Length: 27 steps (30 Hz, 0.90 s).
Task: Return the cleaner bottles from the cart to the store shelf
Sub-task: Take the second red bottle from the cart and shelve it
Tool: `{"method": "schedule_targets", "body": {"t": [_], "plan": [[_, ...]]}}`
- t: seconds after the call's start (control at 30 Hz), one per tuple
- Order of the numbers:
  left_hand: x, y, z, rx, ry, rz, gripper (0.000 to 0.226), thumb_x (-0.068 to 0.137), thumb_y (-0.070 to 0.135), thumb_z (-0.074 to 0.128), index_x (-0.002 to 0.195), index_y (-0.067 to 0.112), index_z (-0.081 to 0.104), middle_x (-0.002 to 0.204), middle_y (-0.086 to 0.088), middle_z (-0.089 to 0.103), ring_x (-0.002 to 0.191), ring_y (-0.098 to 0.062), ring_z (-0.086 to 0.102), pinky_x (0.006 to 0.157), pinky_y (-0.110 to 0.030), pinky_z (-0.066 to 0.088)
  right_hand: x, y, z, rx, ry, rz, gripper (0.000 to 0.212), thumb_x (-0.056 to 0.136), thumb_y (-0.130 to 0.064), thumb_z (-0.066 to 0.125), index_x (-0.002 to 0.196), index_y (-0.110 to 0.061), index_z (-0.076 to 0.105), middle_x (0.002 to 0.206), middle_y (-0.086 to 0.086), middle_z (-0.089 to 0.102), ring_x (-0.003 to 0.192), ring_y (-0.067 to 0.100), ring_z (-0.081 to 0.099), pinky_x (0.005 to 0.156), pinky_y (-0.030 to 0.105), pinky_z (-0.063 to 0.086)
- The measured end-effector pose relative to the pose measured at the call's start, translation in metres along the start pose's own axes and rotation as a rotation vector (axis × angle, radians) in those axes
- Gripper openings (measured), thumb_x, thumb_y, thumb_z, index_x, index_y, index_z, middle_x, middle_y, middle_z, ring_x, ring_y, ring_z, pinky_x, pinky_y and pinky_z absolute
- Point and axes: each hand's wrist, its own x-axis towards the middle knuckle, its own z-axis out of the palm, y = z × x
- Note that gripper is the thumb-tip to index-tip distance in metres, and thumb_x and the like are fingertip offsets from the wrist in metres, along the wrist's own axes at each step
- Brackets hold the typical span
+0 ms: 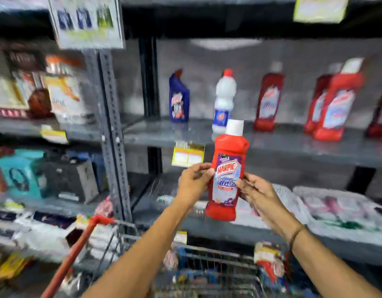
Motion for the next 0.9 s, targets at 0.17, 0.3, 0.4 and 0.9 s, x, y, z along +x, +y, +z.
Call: {"method": "schedule_targets", "body": {"t": [0.17, 0.3, 0.4, 0.9], "plan": [[0.037, 0.087, 0.02, -0.039, -0.025, 0.112, 0.02, 0.087, 0.015, 0.062, 0.105, 0.006, 0.065, 0.081, -0.003, 0.07, 0.071, -0.013, 0.063, 0.056, -0.019, 0.053, 0.026, -0.086, -0.012, -0.028, 0.035, -0.171, 0.02, 0.087, -0.013, 0.059, 0.106, -0.014, 0.066, 0.094, -0.004, 0.077, 0.087, 0.012, 0.071, 0.077, 0.024, 0.057], [0.06, 0.143, 0.04, -0.052, -0.068, 0.169, 0.011, 0.088, 0.016, 0.061, 0.098, 0.012, 0.065, 0.081, 0.0, 0.069, 0.075, -0.014, 0.064, 0.055, -0.019, 0.055, 0.042, -0.139, -0.027, -0.025, 0.04, -0.257, 0.018, 0.088, -0.013, 0.058, 0.103, -0.012, 0.066, 0.088, -0.005, 0.077, 0.082, 0.009, 0.071, 0.071, 0.02, 0.058], [0.078, 0.169, 0.055, -0.074, -0.093, 0.22, 0.006, 0.087, 0.016, 0.063, 0.092, 0.015, 0.066, 0.077, 0.001, 0.07, 0.073, -0.015, 0.066, 0.061, -0.025, 0.058, 0.052, -0.168, -0.045, -0.038, 0.034, -0.313, 0.016, 0.088, -0.014, 0.058, 0.102, -0.013, 0.066, 0.088, -0.006, 0.077, 0.081, 0.007, 0.072, 0.063, 0.016, 0.055], [0.184, 0.139, 0.155, -0.158, -0.109, 0.216, 0.009, 0.088, 0.011, 0.061, 0.09, 0.02, 0.064, 0.082, 0.0, 0.072, 0.075, -0.01, 0.067, 0.073, -0.031, 0.056, 0.131, -0.161, -0.145, -0.104, 0.103, -0.355, 0.023, 0.09, -0.015, 0.056, 0.11, -0.024, 0.062, 0.105, -0.008, 0.073, 0.097, 0.004, 0.069, 0.071, 0.012, 0.054]]}}
